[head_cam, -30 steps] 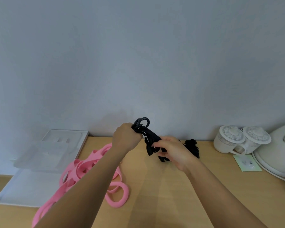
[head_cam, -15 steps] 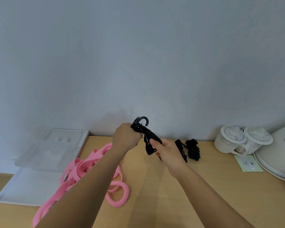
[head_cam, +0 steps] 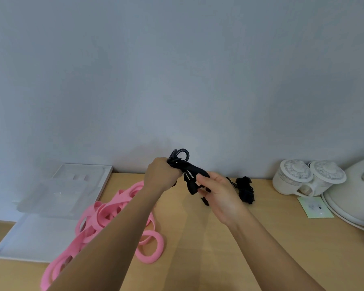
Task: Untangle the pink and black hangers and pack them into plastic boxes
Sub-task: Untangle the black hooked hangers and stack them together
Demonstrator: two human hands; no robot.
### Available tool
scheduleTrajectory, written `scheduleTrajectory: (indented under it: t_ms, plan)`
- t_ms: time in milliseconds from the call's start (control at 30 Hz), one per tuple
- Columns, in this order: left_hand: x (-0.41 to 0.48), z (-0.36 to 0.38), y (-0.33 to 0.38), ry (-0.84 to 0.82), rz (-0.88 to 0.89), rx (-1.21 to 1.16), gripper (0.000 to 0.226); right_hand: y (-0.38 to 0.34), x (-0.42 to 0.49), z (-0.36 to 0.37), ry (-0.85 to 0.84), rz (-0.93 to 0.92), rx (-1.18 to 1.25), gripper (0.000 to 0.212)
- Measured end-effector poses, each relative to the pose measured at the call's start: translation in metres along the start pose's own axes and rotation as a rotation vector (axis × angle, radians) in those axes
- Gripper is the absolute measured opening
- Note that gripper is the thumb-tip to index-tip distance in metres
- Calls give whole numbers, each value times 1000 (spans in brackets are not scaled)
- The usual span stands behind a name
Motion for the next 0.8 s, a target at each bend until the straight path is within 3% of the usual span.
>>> scheduleTrajectory:
  t_ms: [133,333,467,600,800]
  plan:
    - [3,6,-2,-71,-12,52,19,-13,3,-9,148,-132,-35,13]
    - [8,3,-1,-92,-18,63,22,-14,-1,-3,-62,-102,103,5]
    - [9,3,-4,-191,-78,-50,21,-21,-1,-4,-170,-87,97,24]
    - [8,-4,1,-258,-84,-36,16,-26,-5,-15,-230,-68,-348,22]
    - [-1,3,9,-315,-55,-11,20,-21,2,-27,-37,-186,-970,26]
Point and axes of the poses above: each hand's wrist, its own x-axis towards the middle knuckle, its own z-axis out of the palm, y = z × x, the point moved 6 cm from there along x, towards the middle knuckle, and after that the axes turned 5 degrees about -z, right-handed, at the moved point
